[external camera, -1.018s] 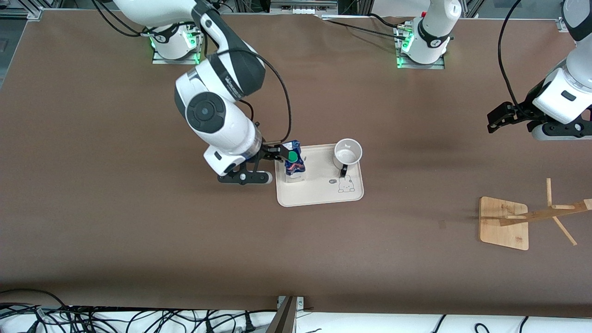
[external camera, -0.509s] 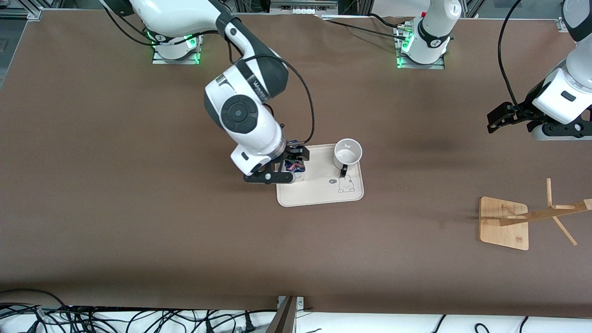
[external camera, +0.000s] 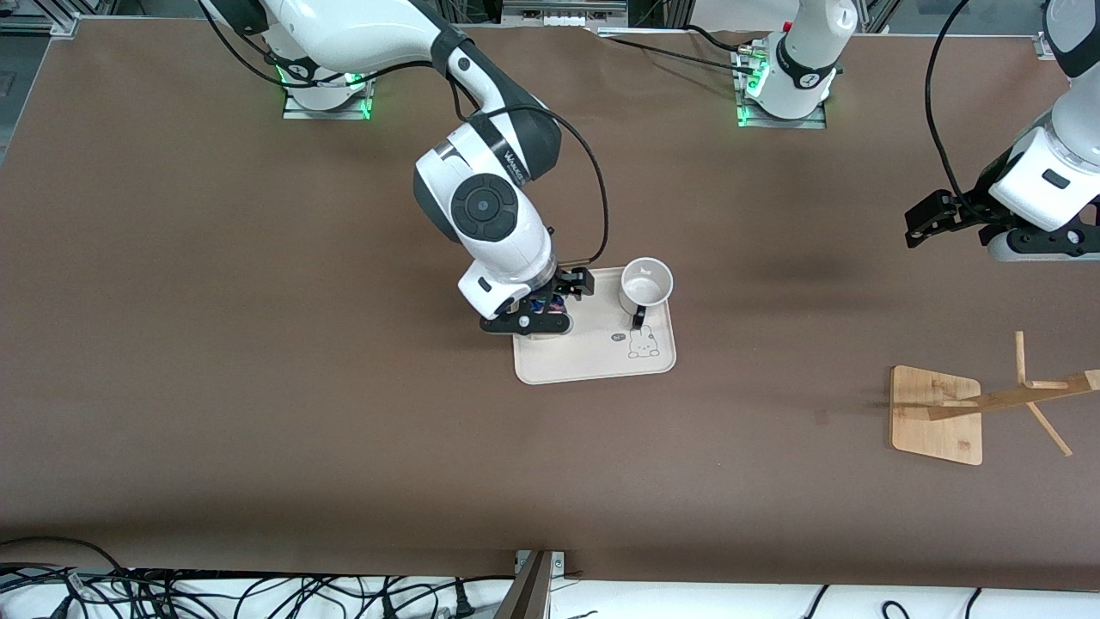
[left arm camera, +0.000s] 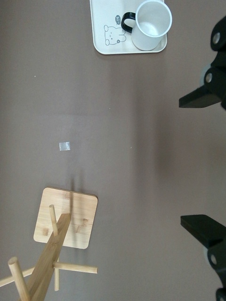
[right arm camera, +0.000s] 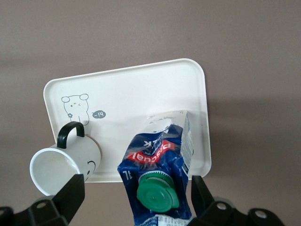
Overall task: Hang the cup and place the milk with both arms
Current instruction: 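Lower the right gripper and grasp the milk carton by its top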
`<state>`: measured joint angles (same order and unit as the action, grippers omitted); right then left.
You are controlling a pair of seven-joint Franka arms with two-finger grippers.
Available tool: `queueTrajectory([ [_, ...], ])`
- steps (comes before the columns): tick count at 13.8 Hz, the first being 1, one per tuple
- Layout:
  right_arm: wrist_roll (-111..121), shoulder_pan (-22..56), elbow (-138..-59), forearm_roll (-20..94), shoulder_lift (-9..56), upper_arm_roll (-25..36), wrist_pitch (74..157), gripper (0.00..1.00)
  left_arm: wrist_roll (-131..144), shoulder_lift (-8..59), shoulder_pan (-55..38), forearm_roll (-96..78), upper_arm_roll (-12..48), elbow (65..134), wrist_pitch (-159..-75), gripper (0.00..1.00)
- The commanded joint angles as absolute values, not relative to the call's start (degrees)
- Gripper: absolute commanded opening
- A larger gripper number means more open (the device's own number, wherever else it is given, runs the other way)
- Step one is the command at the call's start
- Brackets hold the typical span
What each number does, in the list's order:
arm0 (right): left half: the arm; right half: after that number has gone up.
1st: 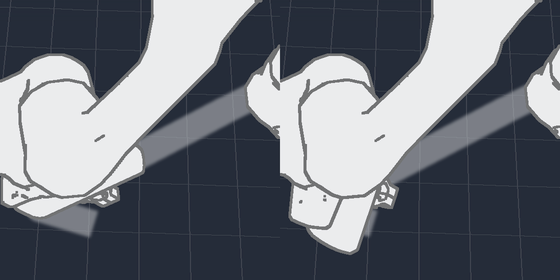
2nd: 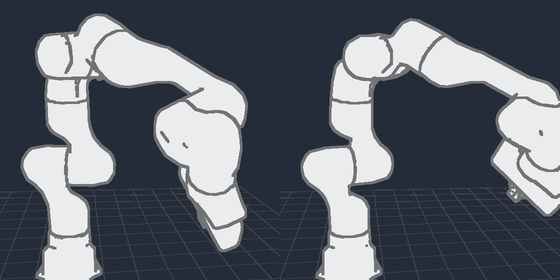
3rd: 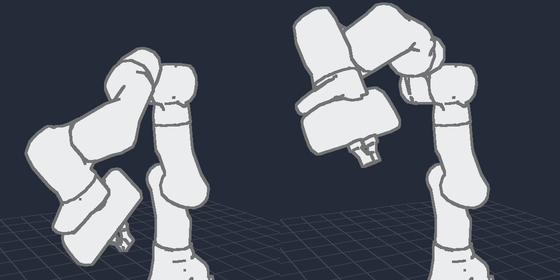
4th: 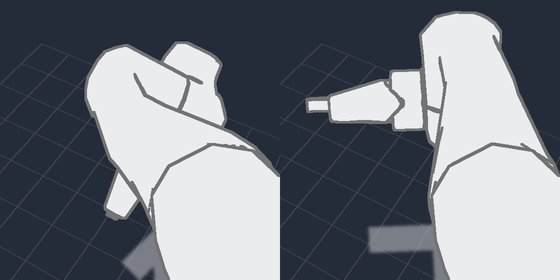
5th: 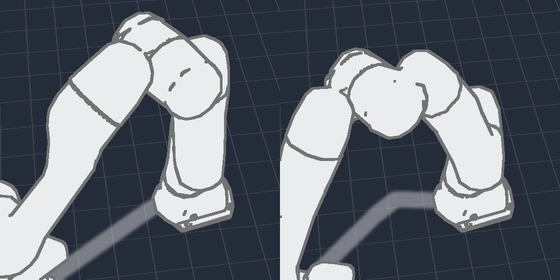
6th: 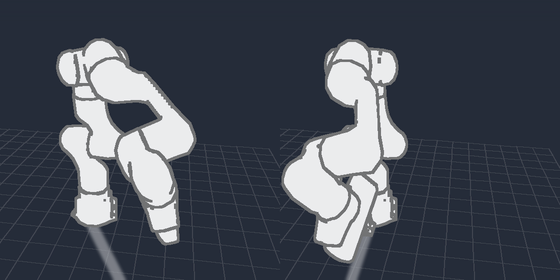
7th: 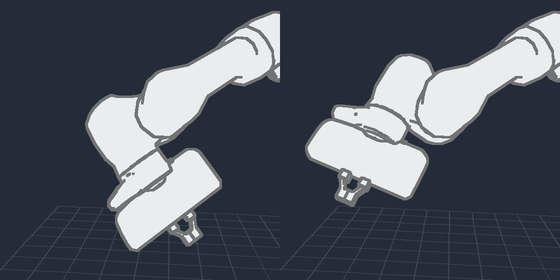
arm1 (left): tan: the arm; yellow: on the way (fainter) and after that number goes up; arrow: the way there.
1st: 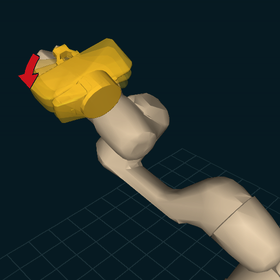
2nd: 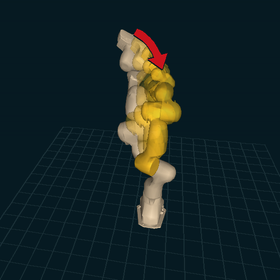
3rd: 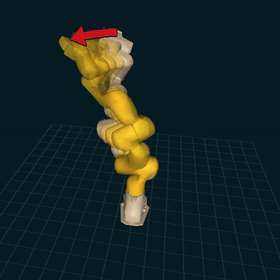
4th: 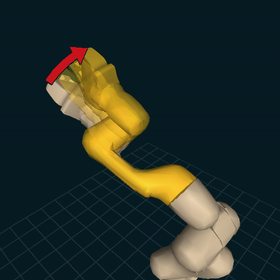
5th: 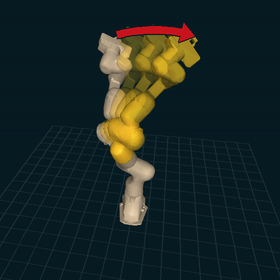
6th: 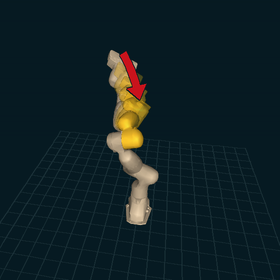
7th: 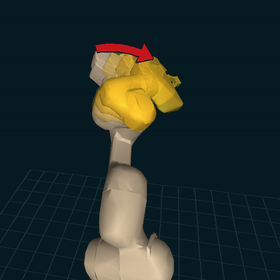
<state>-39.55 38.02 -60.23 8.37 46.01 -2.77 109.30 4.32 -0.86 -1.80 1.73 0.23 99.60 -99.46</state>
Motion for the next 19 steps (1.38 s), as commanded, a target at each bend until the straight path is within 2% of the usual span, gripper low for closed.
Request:
queueTrajectory([
  [1,-39.99,38.94,-58.44,8.44,46.85,-1.76,108.90,1.00,3.25,-0.09,-1.41,1.14,0.44,98.09,-98.79,1.00],
  [13,-39.11,38.94,-64.07,7.03,45.79,-2.37,108.90,1.00,4.04,2.29,-1.93,1.23,1.05,95.62,-98.70,1.00],
  [15,-39.20,38.94,-64.07,7.29,45.70,-2.37,108.90,0.61,4.13,2.29,-1.67,1.23,1.05,95.62,-98.70,1.00],
  [16,-39.37,39.02,-64.16,7.29,45.44,-2.37,108.90,0.50,4.13,2.37,-1.58,1.23,0.97,95.62,-98.70,1.00],
  [17,-39.72,38.94,-64.33,7.47,45.35,-2.37,108.90,0.45,4.13,2.37,-1.50,1.23,0.79,95.71,-98.70,1.00],
  [19,-39.90,39.02,-64.42,7.47,45.26,-2.37,108.81,0.42,3.95,3.60,-1.49,0.70,0.62,95.71,-98.70,1.00],
])
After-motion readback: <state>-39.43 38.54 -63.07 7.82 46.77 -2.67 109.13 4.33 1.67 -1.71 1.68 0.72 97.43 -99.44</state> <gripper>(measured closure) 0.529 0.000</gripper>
